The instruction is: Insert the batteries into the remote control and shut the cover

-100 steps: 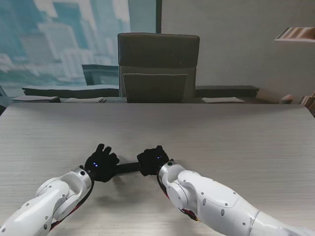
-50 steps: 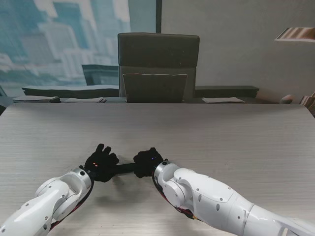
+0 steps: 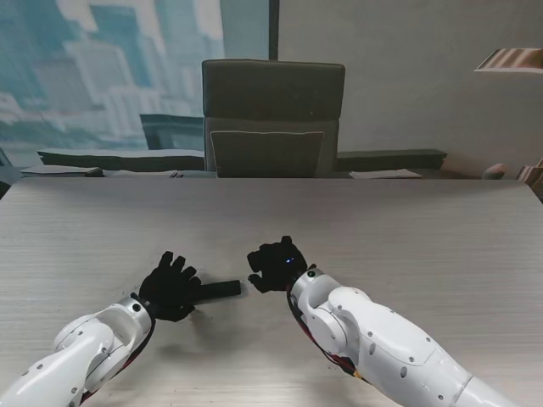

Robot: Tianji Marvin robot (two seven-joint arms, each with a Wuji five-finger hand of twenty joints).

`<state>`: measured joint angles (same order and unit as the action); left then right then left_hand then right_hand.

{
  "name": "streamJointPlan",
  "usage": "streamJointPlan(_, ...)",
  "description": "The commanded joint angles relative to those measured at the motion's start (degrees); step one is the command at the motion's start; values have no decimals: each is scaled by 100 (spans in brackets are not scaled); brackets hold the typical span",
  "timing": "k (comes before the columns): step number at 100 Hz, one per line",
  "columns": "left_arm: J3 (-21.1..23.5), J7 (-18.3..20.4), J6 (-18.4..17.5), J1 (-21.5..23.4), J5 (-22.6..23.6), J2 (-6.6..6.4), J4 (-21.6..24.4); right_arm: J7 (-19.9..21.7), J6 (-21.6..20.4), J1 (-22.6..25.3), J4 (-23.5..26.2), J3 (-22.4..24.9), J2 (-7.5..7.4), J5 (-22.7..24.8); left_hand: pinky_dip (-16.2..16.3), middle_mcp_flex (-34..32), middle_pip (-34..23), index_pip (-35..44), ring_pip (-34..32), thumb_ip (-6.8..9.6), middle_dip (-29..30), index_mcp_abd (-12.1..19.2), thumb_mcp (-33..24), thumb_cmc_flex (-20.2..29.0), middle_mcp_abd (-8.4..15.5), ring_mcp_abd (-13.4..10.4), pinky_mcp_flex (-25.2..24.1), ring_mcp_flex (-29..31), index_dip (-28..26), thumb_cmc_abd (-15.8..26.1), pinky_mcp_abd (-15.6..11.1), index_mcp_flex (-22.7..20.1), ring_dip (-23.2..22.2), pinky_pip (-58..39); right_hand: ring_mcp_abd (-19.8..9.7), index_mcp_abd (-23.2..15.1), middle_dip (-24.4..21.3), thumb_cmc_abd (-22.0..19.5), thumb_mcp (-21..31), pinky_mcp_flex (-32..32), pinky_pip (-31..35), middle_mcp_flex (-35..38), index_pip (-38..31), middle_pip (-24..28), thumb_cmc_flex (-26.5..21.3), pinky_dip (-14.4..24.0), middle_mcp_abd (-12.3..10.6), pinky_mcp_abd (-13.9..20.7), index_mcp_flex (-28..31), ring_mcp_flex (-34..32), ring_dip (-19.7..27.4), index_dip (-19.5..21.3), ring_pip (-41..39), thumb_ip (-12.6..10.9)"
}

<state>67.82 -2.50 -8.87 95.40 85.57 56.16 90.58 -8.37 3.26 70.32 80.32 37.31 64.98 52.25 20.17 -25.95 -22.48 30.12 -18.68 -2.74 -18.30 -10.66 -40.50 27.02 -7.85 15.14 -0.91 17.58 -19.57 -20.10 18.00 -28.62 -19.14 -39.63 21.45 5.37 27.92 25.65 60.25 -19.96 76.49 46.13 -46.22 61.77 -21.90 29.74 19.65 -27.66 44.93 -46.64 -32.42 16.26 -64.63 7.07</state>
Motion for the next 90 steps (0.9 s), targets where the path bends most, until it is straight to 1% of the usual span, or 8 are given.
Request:
streamJointPlan(1,43,24,-125,91,40,-14,127,63,-89,217,198,211,-141,-57,11,245,90,-232,81,-48,75,319,251,-234,-145,-27,-111,-160,124,80,17,244,-4,21,52,-122,-39,88,-62,67,59,-122,64,-60,131,40,51,-118,-74,61,-23,101,27,-148)
streamJointPlan(19,324,-97,-289,270,26,20,410,69,-653,907,659,1047,-260,89,20,381,152,-546,132,-25,122,278,808,-296,-184,-15,-130,-187,275,357,26,429,0,49,-8,-134,-107,173,-92,126,-73,-244,97,-257,270,-27,12,-108,-161,151,98,205,331,-164)
streamJointPlan(39,717,206,-345,493,-412,112,708,144,-1174,1743,1121,1931,-325,53,-9,433,272,-743,266,56,191,289,1209,-179,-230,-11,-192,-281,360,506,25,447,41,188,-80,-14,-107,450,-146,32,-28,-405,136,-298,544,-29,-2,-52,-495,220,126,251,421,-134)
streamJointPlan(51,902,169,-332,579,-562,158,873,48,-1393,2106,1262,2372,-308,-61,-11,430,301,-836,301,78,210,262,1261,-110,-237,11,-196,-269,385,476,23,448,47,229,-190,201,-121,796,-95,105,-132,-660,99,-383,765,-98,-57,-3,-970,394,191,321,646,-93)
streamJointPlan(67,1067,-65,-297,558,-777,219,1000,-91,-1807,2306,1314,2824,-227,-553,1,270,309,-811,314,141,223,361,1106,28,-207,19,-147,-162,352,410,49,258,48,244,-275,338,-196,1258,-148,238,-537,-977,11,-612,850,-340,-108,-28,-1434,567,367,313,1126,41)
streamJointPlan(72,1103,-180,-304,519,-1008,254,987,-75,-1950,2323,1326,2943,-207,-714,0,260,327,-817,327,134,232,334,1101,5,-224,34,-154,-157,350,359,57,253,53,260,-316,349,-220,1403,-141,273,-680,-1073,-30,-682,878,-440,-134,-22,-1556,616,428,300,1291,84)
streamJointPlan(78,1167,-190,-393,477,-1531,316,993,-85,-2124,2319,1315,3058,-178,-917,-50,324,443,-926,398,104,290,304,1137,-7,-278,52,-177,-225,382,308,57,291,77,412,-358,359,-246,1571,-97,325,-834,-1186,-50,-758,916,-539,-166,-8,-1697,688,483,286,1437,125)
streamJointPlan(90,1335,39,-893,398,-2753,427,1004,-12,-2342,2348,1358,3259,-135,-1341,-53,497,671,-1273,586,84,410,288,1486,50,-353,82,-224,-379,453,266,56,374,142,751,-420,434,-362,1862,23,487,-1261,-1441,-67,-1062,1050,-776,-193,9,-1957,887,713,214,2017,233)
